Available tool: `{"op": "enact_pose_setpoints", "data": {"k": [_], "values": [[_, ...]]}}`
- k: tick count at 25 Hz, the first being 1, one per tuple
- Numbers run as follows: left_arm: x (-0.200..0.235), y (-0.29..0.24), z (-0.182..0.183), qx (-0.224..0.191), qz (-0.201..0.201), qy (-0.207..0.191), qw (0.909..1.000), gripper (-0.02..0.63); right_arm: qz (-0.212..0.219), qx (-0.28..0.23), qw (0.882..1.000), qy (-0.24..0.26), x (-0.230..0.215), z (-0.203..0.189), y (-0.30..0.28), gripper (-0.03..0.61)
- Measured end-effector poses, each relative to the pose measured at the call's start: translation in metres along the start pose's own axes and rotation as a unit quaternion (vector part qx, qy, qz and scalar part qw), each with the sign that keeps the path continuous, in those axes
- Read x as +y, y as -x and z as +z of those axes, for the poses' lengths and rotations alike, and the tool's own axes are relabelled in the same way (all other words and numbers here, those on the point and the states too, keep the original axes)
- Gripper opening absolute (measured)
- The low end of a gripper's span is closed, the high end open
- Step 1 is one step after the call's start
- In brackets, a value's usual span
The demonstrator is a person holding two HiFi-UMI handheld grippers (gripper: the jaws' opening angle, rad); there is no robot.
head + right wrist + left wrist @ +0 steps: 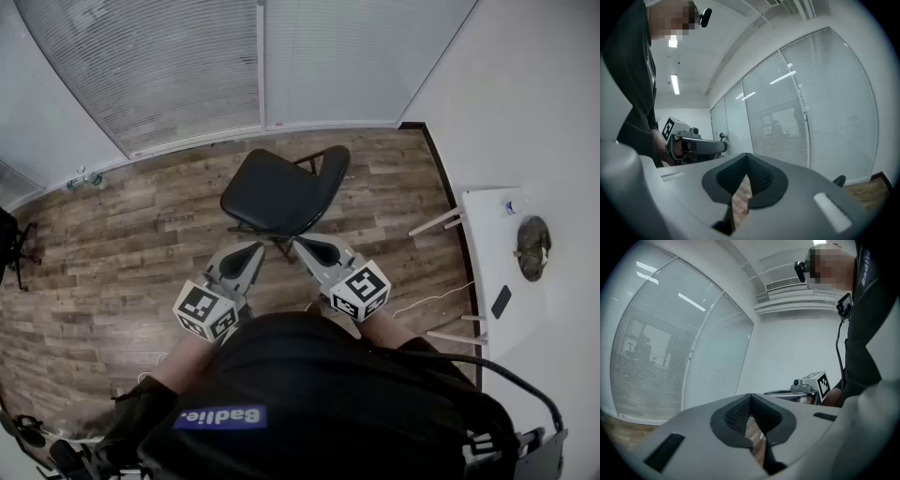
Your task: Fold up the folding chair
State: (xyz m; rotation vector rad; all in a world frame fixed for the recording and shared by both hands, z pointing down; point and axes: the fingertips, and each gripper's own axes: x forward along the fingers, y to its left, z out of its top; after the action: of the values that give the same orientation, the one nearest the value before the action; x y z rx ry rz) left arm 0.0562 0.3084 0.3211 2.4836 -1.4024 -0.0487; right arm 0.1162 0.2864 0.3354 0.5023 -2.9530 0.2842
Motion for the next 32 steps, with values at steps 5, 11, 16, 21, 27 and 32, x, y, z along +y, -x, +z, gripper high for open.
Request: {"op": "enact_pose_setpoints", "data": {"k": [5, 11, 16, 21, 27, 32], "values": [[-0.001, 0.001, 0.000, 0.002, 0.000, -0.001, 1.0000, 0.005, 0.001, 0.004, 1.000, 0.001, 0.001, -0.002, 0.001, 0.002], [-0.002, -0.002, -0.002, 0.003, 0.001, -0.001, 1.0000, 0.005, 0.005, 0.003, 1.000, -0.004, -0.002, -0.003, 0.000, 0.002], [-0.003, -0.007, 0.001, 0.002, 0.002, -0.001, 1.0000, 0.005, -0.003, 0.000, 1.000, -0.011, -0.011, 0.000, 0.003, 0.002], [-0.006, -0.017, 0.000, 0.003, 0.007, 0.000, 1.0000, 0.005, 0.002, 0.001, 1.000, -0.015, -0.022, 0.000, 0.007, 0.002], [-0.014, -0.033, -0.003, 0.004, 0.018, 0.004, 0.9998, 0.005, 0.015, -0.003, 1.000, -0.022, -0.037, -0.002, 0.019, 0.002], [-0.017, -0.049, -0.006, -0.004, 0.038, 0.006, 0.9992, 0.005, 0.032, -0.004, 0.999, -0.025, -0.055, -0.007, 0.031, 0.002]]}}
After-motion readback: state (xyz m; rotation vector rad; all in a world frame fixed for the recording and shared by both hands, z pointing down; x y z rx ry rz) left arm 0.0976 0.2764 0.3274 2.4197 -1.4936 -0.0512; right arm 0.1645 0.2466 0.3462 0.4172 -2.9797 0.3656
